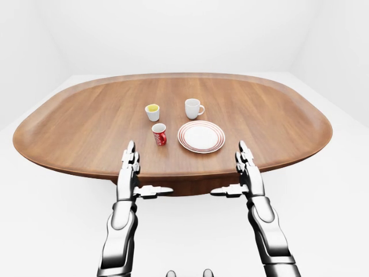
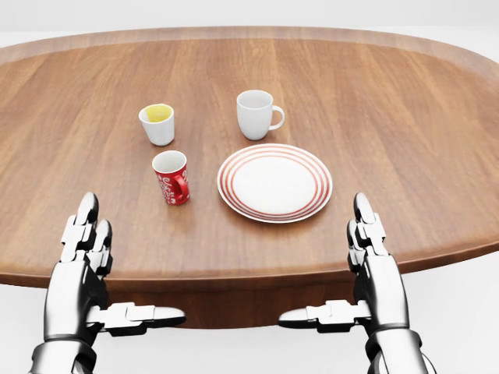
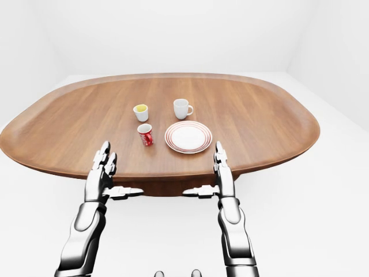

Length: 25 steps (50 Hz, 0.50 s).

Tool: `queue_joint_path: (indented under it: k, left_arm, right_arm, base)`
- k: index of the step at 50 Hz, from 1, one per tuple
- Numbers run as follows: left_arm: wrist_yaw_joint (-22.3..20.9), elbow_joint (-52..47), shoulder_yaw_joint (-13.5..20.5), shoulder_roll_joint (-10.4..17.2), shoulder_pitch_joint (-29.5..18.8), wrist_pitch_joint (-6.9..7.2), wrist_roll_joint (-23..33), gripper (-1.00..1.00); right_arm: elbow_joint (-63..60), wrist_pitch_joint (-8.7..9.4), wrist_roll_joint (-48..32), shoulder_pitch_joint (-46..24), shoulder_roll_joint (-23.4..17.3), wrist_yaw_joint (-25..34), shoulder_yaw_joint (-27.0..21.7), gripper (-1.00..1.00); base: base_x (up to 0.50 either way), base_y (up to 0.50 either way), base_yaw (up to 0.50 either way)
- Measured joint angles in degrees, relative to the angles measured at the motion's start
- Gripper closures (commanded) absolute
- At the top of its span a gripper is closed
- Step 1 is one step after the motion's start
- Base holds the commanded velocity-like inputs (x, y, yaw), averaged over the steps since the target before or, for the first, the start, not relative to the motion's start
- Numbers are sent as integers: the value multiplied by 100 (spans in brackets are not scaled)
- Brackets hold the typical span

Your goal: Pick up the red mug and put it on the plate

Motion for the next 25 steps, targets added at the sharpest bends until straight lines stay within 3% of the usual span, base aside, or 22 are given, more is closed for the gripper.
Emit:
queue_joint_path:
  k: [13,25]
  left_arm:
    - [-2,-121,19,-4,42,50,-26,-100]
    - [2,-218,18,-12,71,115,-46,-100]
  right_arm:
    - [25,-4,-98,12,-4,-5,10,-100]
    - [69,-21,-132,7,-14,-8,-7,-100]
  base:
    - [0,1,0]
    - [0,38,0]
